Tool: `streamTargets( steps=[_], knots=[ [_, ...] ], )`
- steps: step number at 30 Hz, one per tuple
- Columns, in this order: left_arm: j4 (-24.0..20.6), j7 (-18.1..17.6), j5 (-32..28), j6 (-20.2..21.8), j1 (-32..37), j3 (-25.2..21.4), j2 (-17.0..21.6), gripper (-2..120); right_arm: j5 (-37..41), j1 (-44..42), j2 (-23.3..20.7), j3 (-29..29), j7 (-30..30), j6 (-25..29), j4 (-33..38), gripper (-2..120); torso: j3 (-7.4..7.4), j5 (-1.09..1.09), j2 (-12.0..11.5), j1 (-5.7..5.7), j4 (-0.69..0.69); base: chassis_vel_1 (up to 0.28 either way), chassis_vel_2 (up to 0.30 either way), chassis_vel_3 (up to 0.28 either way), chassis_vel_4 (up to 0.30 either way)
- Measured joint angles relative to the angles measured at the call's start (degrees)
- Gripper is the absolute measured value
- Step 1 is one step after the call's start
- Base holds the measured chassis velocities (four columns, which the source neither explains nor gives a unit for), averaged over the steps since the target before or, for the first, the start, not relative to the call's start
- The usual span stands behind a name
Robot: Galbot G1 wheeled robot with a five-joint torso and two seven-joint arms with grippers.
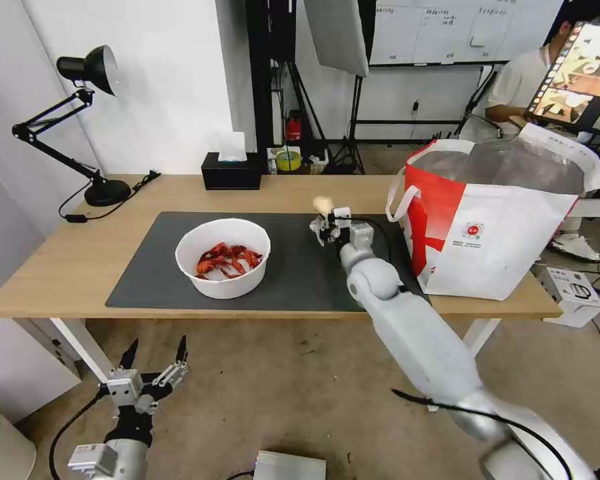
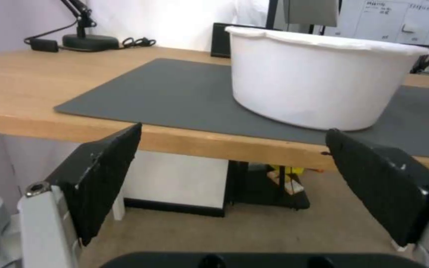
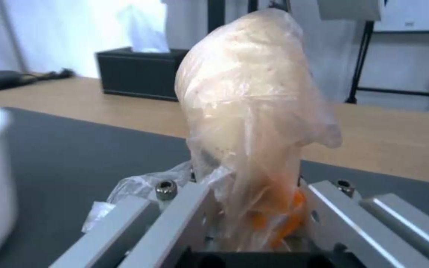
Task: Pick up the trash from the table and place it into the takeout bag.
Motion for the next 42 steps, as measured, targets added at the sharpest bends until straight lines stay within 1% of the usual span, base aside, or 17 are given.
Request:
streamTargets(
  steps=[2, 4, 5, 8, 14, 17, 21, 22, 24, 25, 28, 29, 31, 35, 38, 40, 42],
  knots=[
    [0.3, 0.0, -0.1, 0.01, -0.21, -0.07, 0.3, 100, -0.01, -1.69, -0.99, 0.39, -0.15, 0.39, 2.22, 5, 0.0, 0.01, 0.0, 0.0, -0.01, 0.0, 0.0, 0.0, 0.0],
    [0.81, -0.01, -0.18, 0.02, -0.6, 0.01, 0.73, 100, -0.05, -6.11, -3.19, 1.86, -0.57, 1.19, 7.48, 5, 0.0, 0.01, 0.0, 0.0, -0.01, 0.0, 0.0, 0.0, 0.0],
    [0.81, -0.01, -0.18, 0.02, -0.6, 0.01, 0.73, 100, -0.05, -6.11, -3.19, 1.86, -0.57, 1.19, 7.48, 5, 0.0, 0.01, 0.0, 0.0, -0.01, 0.0, 0.0, 0.0, 0.0],
    [1.23, 0.0, -0.18, 0.03, -0.99, 0.54, 0.92, 100, -0.46, -13.07, -6.34, 5.91, -1.94, 3.06, 14.72, 5, 0.0, 0.0, 0.0, 0.0, -0.01, 0.0, 0.0, 0.0, 0.0],
    [1.49, 0.04, -0.12, 0.04, -1.31, 1.21, 0.94, 100, -3.96, -21.46, -9.16, 10.81, -3.62, 6.51, 20.43, 5, 0.0, 0.0, 0.0, 0.0, 0.0, 0.0, 0.0, 0.0, 0.0],
    [1.57, 0.06, -0.09, 0.04, -1.4, 1.43, 0.85, 100, -5.83, -25.69, -9.07, 13.59, -3.64, 7.57, 22.44, 5, 0.0, 0.0, 0.0, 0.0, -0.01, 0.0, 0.0, 0.0, 0.0],
    [1.57, 0.1, 0.11, 0.03, -1.48, 2.11, 0.49, 100, -7.94, -33.94, -6.93, 20.2, -3.69, 9.59, 26.05, 4, 0.0, 0.01, 0.0, 0.0, 0.0, 0.0, 0.0, 0.0, 0.0],
    [1.57, 0.1, 0.11, 0.03, -1.48, 2.11, 0.49, 100, -7.94, -33.94, -6.93, 20.2, -3.69, 9.59, 26.05, 4, 0.0, 0.01, 0.0, 0.0, 0.0, 0.0, 0.0, 0.0, 0.0],
    [1.34, 0.12, 0.14, -0.01, -1.47, 2.39, 0.44, 100, -8.43, -38.05, -5.79, 24.36, -4.46, 10.9, 28.31, 4, 0.0, 0.01, 0.0, 0.0, 0.0, 0.0, 0.0, 0.0, 0.0],
    [1.34, 0.12, 0.14, -0.01, -1.47, 2.39, 0.44, 100, -8.43, -38.05, -5.79, 24.36, -4.46, 10.9, 28.31, 4, 0.0, 0.01, 0.0, 0.0, 0.0, 0.0, 0.0, 0.0, 0.0],
    [1.31, 0.16, 0.14, -0.09, -1.54, 2.66, 0.47, 100, -8.35, -41.99, -4.59, 29.92, -5.21, 12.21, 31.6, 4, 0.0, -0.01, 0.0, 0.0, -0.01, 0.0, 0.0, 0.0, 0.0],
    [1.31, 0.16, 0.14, -0.09, -1.54, 2.66, 0.47, 100, -8.35, -41.99, -4.59, 29.92, -5.21, 12.21, 31.6, 4, 0.0, -0.01, 0.0, 0.0, -0.01, 0.0, 0.0, 0.0, 0.0],
    [1.73, 0.29, 0.15, -0.51, -1.54, 2.87, 0.51, 100, -7.45, -44.5, -3.88, 34.42, -5.21, 12.56, 35.31, 4, 0.0, -0.01, 0.0, 0.0, -0.01, 0.0, 0.0, 0.0, 0.0],
    [2.44, 0.58, 0.41, -1.24, -1.4, 3.47, 1.01, 100, -5.78, -44.53, -4.75, 37.2, -5.07, 12.73, 37.63, 4, 0.0, 0.0, 0.0, -0.01, -0.02, 0.0, 0.0, 0.0, 0.0],
    [2.71, 0.81, 0.68, -1.64, -1.25, 3.89, 1.18, 100, -0.99, -41.6, -7.76, 39.78, -3.49, 12.0, 39.37, 4, 0.0, 0.01, 0.0, 0.0, 0.0, 0.0, 0.0, 0.0, 0.0],
    [2.71, 0.83, 0.69, -1.68, -1.21, 3.91, 1.18, 100, -0.17, -41.03, -8.43, 40.12, -3.07, 11.73, 39.5, 4, 0.0, 0.01, 0.0, 0.0, 0.0, 0.0, 0.0, 0.0, 0.0],
    [2.52, 0.91, 0.73, -1.88, -0.89, 3.98, 1.21, 100, 3.3, -38.33, -11.9, 41.24, -1.06, 10.08, 39.78, 4, 0.01, 0.0, 0.0, 0.0, 0.0, 0.0, 0.0, 0.0, 0.0]
  ],
)
